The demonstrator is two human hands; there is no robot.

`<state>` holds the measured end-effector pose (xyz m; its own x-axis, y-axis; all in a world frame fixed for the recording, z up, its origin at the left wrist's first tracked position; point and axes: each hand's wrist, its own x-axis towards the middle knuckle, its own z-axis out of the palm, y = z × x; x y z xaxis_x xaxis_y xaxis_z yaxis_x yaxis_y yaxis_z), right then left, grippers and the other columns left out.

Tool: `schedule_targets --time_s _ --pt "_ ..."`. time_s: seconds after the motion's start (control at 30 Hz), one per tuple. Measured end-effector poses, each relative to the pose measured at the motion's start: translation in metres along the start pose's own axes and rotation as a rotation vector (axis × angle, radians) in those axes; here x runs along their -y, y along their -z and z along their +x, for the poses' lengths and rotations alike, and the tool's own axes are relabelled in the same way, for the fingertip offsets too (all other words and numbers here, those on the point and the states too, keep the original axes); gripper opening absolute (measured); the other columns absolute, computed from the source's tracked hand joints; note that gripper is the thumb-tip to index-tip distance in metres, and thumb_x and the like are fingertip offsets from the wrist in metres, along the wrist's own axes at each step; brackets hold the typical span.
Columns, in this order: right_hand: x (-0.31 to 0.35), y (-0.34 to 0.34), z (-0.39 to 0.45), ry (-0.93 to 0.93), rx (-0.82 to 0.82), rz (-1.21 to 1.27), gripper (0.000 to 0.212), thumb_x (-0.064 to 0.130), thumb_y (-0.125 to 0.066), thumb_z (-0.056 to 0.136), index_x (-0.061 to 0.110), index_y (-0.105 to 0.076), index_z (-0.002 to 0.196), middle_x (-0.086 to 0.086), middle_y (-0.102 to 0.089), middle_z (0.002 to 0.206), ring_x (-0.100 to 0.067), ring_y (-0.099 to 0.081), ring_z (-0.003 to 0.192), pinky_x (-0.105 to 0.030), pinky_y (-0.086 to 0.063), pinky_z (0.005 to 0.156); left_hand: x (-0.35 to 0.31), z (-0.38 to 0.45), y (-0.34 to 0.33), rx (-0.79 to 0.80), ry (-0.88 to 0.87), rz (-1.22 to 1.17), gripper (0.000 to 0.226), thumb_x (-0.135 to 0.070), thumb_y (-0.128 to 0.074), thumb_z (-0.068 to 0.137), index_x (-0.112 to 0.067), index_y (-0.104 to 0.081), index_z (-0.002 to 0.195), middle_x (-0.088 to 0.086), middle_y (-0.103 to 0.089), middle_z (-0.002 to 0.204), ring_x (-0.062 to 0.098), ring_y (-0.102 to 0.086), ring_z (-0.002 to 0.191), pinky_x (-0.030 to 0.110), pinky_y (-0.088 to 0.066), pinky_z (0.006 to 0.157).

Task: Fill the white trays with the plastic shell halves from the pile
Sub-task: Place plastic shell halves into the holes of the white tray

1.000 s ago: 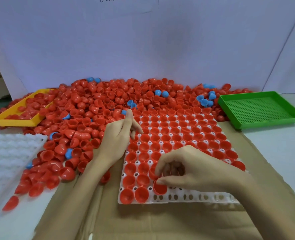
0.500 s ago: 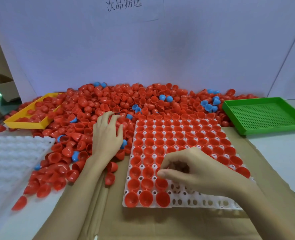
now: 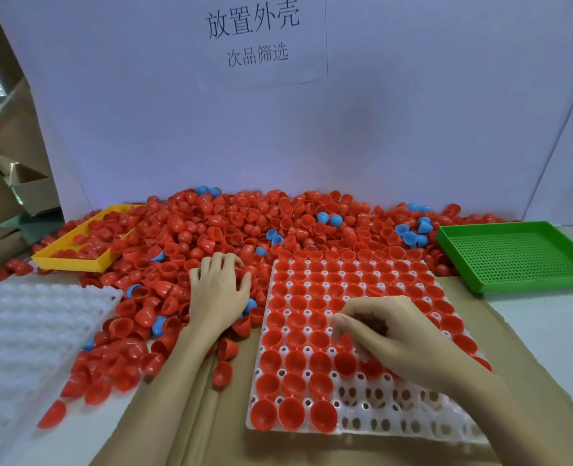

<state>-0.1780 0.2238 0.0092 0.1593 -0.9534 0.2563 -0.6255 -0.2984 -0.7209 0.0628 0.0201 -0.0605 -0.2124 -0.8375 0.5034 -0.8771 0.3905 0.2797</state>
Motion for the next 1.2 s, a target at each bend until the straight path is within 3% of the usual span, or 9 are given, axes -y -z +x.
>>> schedule_targets --time_s 0.17,0.27,0.4,0.57,0.7,0.77,0.87,1.07,1.2 --pt "-0.001 0.001 0.000 0.004 -0.032 -0.010 0.025 0.039 -0.059 0.106 0.035 -0.074 0.086 0.005 -0.068 0.064 -0.011 -0.063 0.054 -0.014 -0.044 0.056 0.001 0.030 0.009 -0.188 0.090 -0.054 0.018 -0.025 -0.062 0.100 -0.017 -0.071 0.114 0.006 -0.059 0.132 0.028 -0.049 0.126 0.051 -0.030 0.105" --pt "0.000 0.001 0.000 0.007 -0.035 -0.016 0.025 0.039 -0.059 0.106 0.035 -0.073 0.085 0.006 -0.067 0.064 -0.010 -0.062 0.054 -0.013 -0.043 0.056 0.013 0.062 0.017 0.001 0.076 0.056 0.034 -0.031 -0.056 0.104 -0.017 -0.066 0.134 0.015 -0.041 0.159 0.034 -0.036 0.146 0.054 -0.025 0.117" --pt "-0.001 0.001 0.000 0.003 -0.029 -0.023 0.025 0.037 -0.058 0.106 0.032 -0.074 0.087 0.008 -0.066 0.064 -0.010 -0.062 0.054 -0.013 -0.044 0.056 0.035 0.087 0.013 0.346 0.041 0.187 0.062 -0.042 -0.049 0.108 -0.023 -0.030 0.163 0.015 -0.006 0.174 0.037 -0.018 0.157 0.056 -0.017 0.125" --pt "-0.001 -0.002 0.001 -0.001 -0.003 -0.031 0.027 0.040 -0.057 0.106 0.031 -0.073 0.087 0.006 -0.065 0.063 -0.009 -0.058 0.052 -0.014 -0.041 0.055 0.039 0.096 0.006 0.107 -0.024 0.110 0.055 -0.029 -0.060 0.101 -0.018 -0.047 0.153 0.016 -0.032 0.164 0.038 -0.041 0.143 0.055 -0.038 0.114" --pt "0.001 -0.004 0.001 -0.002 0.009 -0.037 0.030 0.045 -0.055 0.104 0.028 -0.074 0.089 0.002 -0.065 0.062 -0.011 -0.058 0.052 -0.017 -0.043 0.055 0.038 0.104 -0.005 0.299 -0.008 0.136 0.060 -0.036 -0.049 0.107 -0.026 -0.030 0.163 0.006 -0.012 0.174 0.035 -0.025 0.154 0.058 -0.024 0.122" --pt "0.002 -0.004 0.001 -0.003 0.011 -0.037 0.032 0.048 -0.054 0.103 0.028 -0.075 0.090 0.002 -0.065 0.062 -0.011 -0.059 0.053 -0.017 -0.044 0.056 0.037 0.107 -0.010 0.280 -0.008 0.127 0.057 -0.031 -0.050 0.107 -0.018 -0.034 0.160 0.006 -0.019 0.171 0.035 -0.029 0.151 0.057 -0.027 0.120" --pt "0.001 -0.004 0.001 -0.005 0.007 -0.043 0.033 0.049 -0.053 0.102 0.027 -0.075 0.091 0.004 -0.066 0.064 -0.011 -0.059 0.053 -0.018 -0.044 0.056 0.033 0.109 -0.014 0.193 -0.045 0.103 0.039 -0.019 -0.059 0.101 -0.004 -0.052 0.137 0.017 -0.039 0.149 0.038 -0.044 0.131 0.052 -0.042 0.110" --pt "-0.002 -0.002 0.001 -0.008 -0.007 -0.058 0.030 0.042 -0.056 0.106 0.027 -0.074 0.088 0.012 -0.063 0.063 -0.008 -0.059 0.054 -0.016 -0.042 0.056 0.019 0.098 -0.007 0.023 -0.103 0.024 0.011 -0.003 -0.069 0.093 -0.007 -0.059 0.096 0.011 -0.047 0.115 0.028 -0.050 0.107 0.048 -0.044 0.098" --pt "-0.006 0.001 0.002 0.003 -0.015 -0.062 0.028 0.039 -0.057 0.106 0.027 -0.075 0.089 0.015 -0.063 0.062 -0.008 -0.060 0.054 -0.015 -0.043 0.056 0.003 0.076 0.008 -0.153 -0.144 -0.203 0.017 0.000 -0.071 0.092 -0.011 -0.064 0.104 0.004 -0.054 0.114 0.021 -0.056 0.107 0.042 -0.035 0.101"
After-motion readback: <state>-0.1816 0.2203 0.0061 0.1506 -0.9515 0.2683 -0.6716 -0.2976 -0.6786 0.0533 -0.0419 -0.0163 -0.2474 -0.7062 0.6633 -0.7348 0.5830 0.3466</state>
